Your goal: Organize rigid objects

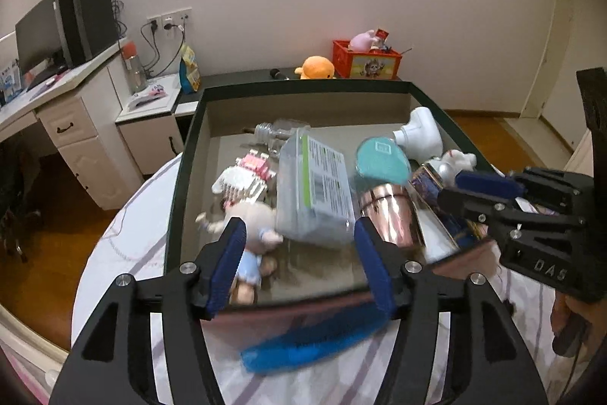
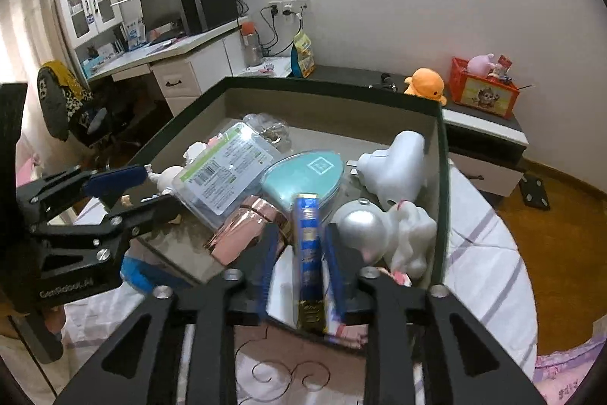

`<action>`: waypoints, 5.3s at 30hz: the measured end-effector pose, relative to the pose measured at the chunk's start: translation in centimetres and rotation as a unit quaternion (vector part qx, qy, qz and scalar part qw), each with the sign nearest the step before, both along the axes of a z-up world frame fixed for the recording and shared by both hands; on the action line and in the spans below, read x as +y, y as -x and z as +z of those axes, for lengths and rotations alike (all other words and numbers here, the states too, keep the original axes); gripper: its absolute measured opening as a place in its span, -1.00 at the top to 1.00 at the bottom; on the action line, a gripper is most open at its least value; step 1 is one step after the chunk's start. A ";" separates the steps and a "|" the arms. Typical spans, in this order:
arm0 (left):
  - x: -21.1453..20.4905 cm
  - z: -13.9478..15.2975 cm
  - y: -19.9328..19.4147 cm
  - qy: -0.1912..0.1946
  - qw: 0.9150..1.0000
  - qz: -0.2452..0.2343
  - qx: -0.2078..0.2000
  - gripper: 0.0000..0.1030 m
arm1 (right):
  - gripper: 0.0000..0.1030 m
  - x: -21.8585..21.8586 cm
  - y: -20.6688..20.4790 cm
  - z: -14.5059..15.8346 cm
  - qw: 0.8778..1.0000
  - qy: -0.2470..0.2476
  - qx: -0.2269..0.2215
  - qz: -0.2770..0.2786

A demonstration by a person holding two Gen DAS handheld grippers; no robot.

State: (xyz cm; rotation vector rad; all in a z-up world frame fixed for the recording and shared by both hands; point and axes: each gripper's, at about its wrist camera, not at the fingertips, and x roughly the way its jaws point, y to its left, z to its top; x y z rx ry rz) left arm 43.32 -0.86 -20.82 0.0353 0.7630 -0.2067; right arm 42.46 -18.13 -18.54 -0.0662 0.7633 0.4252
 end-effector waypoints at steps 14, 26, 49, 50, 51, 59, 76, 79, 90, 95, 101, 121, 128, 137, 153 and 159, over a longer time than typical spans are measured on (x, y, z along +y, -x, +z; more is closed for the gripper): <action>2.9 -0.9 7.3 -0.006 1.000 0.016 -0.009 -0.52 | -0.38 -1.8 9.0 2.1 0.998 -0.001 -0.055 -0.032; -4.0 -3.7 16.0 -0.005 0.995 -0.098 0.021 -0.62 | -0.41 -5.4 14.1 -1.1 0.996 -0.016 -0.022 -0.079; 0.3 -5.6 15.5 -0.029 0.998 0.026 0.039 0.48 | -0.41 -1.7 12.2 -5.1 0.992 -0.039 0.063 -0.100; 0.7 -5.6 15.4 -0.026 0.998 0.029 0.039 0.48 | -0.41 -1.6 11.8 -5.5 0.991 -0.041 0.071 -0.102; 1.1 -5.7 15.2 -0.022 0.998 0.029 0.042 0.48 | -0.41 -1.5 11.5 -5.8 0.991 -0.045 0.075 -0.101; 1.4 -6.0 14.7 -0.007 0.999 0.020 0.044 0.48 | 0.32 -0.4 10.6 -5.9 0.995 -0.002 0.061 -0.078; 1.2 -4.5 15.5 0.008 0.999 0.024 0.019 0.48 | 0.50 -0.6 13.0 -5.0 0.999 -0.001 0.020 -0.035; 0.8 -3.6 16.0 0.004 1.000 0.024 0.008 0.48 | 0.50 -1.3 14.0 -4.2 0.999 -0.027 0.009 -0.034; -1.4 1.3 18.0 -0.015 0.998 0.010 -0.060 0.48 | 0.50 -1.9 17.5 1.6 0.996 -0.060 -0.067 -0.027; -2.0 4.5 19.4 -0.011 0.993 0.002 -0.117 0.48 | 0.50 -2.0 19.3 4.9 0.990 -0.066 -0.123 -0.027; -2.2 8.1 20.3 -0.023 0.983 0.008 -0.179 0.48 | 0.50 -1.7 20.5 7.6 0.982 -0.067 -0.172 -0.028; -1.7 11.5 14.9 -0.050 0.974 0.024 -0.221 0.48 | 0.50 -0.2 16.2 9.9 0.979 -0.052 -0.197 -0.013; -2.8 9.7 7.1 -0.033 0.986 -0.012 -0.163 0.48 | 0.50 0.5 10.0 8.9 0.985 -0.037 -0.167 -0.002; -4.2 3.9 -3.9 -0.051 0.997 -0.018 -0.052 0.48 | 0.50 0.3 -0.2 3.8 0.997 -0.021 -0.073 -0.004; -3.8 1.2 -7.0 -0.067 0.997 0.009 -0.034 -0.55 | -0.18 -0.4 -4.9 0.7 0.999 0.007 -0.025 -0.044; -1.6 3.8 -3.1 -0.039 0.996 0.030 -0.074 -0.96 | -0.60 -0.9 -2.1 3.5 0.997 -0.021 -0.057 -0.048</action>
